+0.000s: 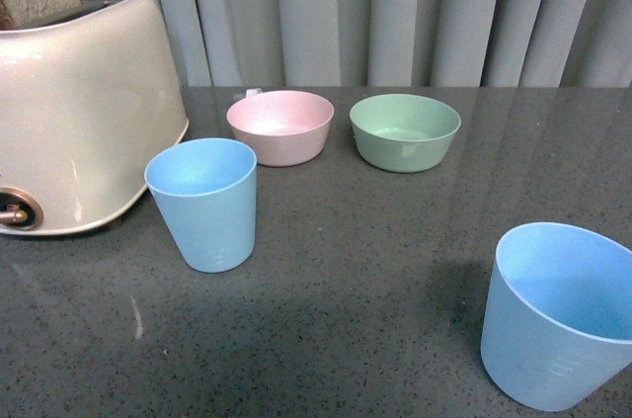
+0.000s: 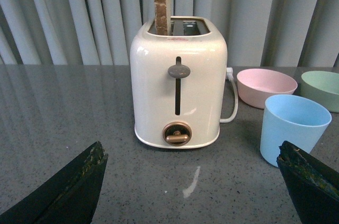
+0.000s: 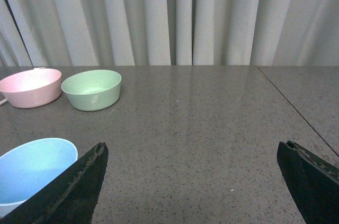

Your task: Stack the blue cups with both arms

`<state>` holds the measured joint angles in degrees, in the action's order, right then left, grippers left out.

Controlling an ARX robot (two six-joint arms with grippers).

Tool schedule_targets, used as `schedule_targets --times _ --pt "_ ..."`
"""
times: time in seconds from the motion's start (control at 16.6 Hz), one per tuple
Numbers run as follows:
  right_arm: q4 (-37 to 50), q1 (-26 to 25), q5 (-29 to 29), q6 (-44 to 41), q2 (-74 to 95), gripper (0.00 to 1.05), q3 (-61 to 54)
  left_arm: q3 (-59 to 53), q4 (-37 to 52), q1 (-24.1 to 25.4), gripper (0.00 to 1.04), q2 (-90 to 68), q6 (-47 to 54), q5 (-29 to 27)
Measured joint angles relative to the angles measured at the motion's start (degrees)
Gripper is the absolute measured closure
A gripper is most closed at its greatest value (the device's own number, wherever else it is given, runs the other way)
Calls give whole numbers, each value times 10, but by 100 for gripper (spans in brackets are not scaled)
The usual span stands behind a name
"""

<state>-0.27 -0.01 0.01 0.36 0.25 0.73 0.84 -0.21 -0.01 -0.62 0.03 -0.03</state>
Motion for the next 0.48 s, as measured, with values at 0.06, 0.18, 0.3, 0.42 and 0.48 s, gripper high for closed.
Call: schedule_targets --times 0.06,0.18,0.3,0.42,0.48 --pt "0 0 0 0 0 7 0 0 0 0 7 0 0 0" --pt "0 0 0 0 0 7 0 0 0 0 7 0 0 0" --pt "0 0 0 0 0 7 0 0 0 0 7 0 0 0" --pt "0 0 0 0 0 7 0 0 0 0 7 0 0 0" --pt "0 0 0 0 0 7 0 0 0 0 7 0 0 0"
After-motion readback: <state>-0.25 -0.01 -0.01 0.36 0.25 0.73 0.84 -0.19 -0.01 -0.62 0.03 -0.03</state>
